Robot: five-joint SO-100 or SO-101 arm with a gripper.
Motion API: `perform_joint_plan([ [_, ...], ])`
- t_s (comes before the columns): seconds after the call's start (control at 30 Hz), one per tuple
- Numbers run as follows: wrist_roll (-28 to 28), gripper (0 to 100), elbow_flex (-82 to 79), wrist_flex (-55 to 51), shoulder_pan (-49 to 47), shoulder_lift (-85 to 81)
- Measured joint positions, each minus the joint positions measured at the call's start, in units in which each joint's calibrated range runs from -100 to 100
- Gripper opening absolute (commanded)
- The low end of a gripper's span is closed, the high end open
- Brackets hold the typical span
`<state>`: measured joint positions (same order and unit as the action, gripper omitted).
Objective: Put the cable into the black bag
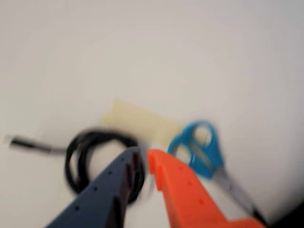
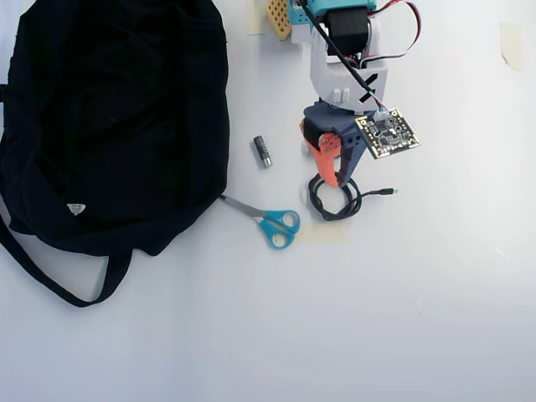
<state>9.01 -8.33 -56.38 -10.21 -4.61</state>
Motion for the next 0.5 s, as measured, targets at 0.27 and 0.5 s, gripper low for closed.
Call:
perform_joint_plan([
  [0.27, 6.8, 2, 7.5, -18.3, -0.8, -0.1],
  [0.5, 11.4, 2, 8.9, -25.5, -1.7, -0.1],
])
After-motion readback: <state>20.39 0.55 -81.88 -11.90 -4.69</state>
